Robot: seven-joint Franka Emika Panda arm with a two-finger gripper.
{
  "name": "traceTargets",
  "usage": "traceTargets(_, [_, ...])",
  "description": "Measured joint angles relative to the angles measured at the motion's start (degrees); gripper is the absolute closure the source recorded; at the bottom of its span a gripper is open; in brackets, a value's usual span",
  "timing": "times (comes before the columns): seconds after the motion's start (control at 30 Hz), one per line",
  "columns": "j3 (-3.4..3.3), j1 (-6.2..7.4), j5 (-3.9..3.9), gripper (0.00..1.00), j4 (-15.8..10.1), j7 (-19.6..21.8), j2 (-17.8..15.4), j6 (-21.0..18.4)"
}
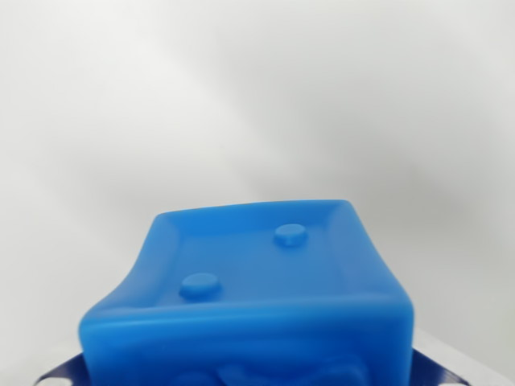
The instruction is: Stack cube
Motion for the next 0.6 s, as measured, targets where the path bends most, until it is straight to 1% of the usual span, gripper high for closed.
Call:
traceTargets(0.17, [-0.05, -0.13, 0.42, 1.0, -0.09, 0.32, -0.78, -0.55])
traceTargets(0.6, [-0.92, -0.55, 1.23, 1.0, -0.34, 3.26, -1.22, -0.86])
